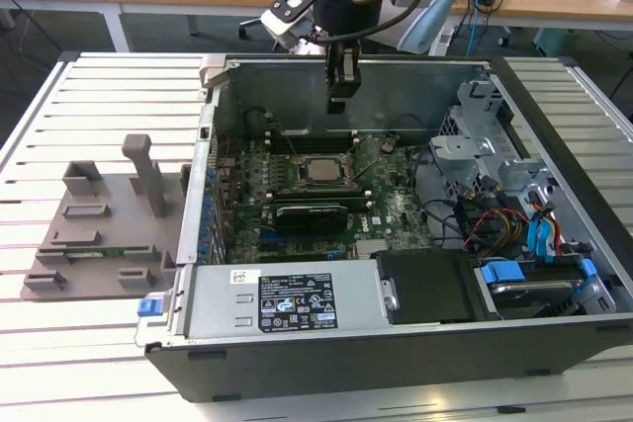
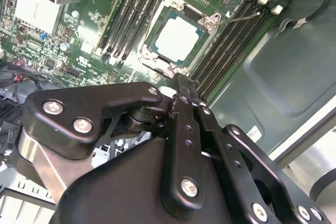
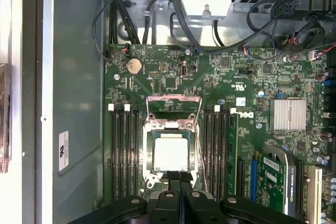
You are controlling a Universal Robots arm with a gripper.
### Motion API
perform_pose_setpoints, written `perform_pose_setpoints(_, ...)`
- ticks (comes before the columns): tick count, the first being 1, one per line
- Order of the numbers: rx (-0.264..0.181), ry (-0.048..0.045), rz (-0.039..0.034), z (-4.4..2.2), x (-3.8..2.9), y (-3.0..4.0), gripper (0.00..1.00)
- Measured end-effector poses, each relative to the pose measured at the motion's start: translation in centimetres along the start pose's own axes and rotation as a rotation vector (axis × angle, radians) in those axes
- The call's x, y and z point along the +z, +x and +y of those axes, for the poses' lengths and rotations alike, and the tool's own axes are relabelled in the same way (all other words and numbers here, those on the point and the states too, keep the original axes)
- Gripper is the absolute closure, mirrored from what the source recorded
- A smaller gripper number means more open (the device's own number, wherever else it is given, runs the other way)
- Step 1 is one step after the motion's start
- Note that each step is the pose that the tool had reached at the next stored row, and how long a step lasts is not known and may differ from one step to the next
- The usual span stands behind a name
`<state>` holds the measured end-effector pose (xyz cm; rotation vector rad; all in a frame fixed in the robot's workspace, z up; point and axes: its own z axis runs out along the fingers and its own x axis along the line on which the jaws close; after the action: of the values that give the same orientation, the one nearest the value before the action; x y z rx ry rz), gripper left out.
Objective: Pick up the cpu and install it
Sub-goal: 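Close the cpu cover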
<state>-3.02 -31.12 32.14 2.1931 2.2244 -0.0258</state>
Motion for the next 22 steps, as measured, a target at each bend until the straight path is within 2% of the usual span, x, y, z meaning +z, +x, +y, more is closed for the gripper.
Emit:
perform_pose_setpoints(3, 0.000, -0.0002, 0.0002, 0.53, 0.01, 0.00, 0.89)
perform_pose_setpoints(4, 0.000, -0.0002, 0.0002, 1.03, 0.01, -0.01, 0.89)
perform_pose_setpoints(6, 0.000, -0.0002, 0.0001, 1.51, 0.01, -0.02, 0.89)
perform_pose_setpoints(13, 0.000, -0.0002, 0.0002, 2.62, 0.01, -0.03, 0.89)
perform_pose_setpoints(22, 0.000, -0.0002, 0.0001, 3.57, 0.02, -0.05, 0.89)
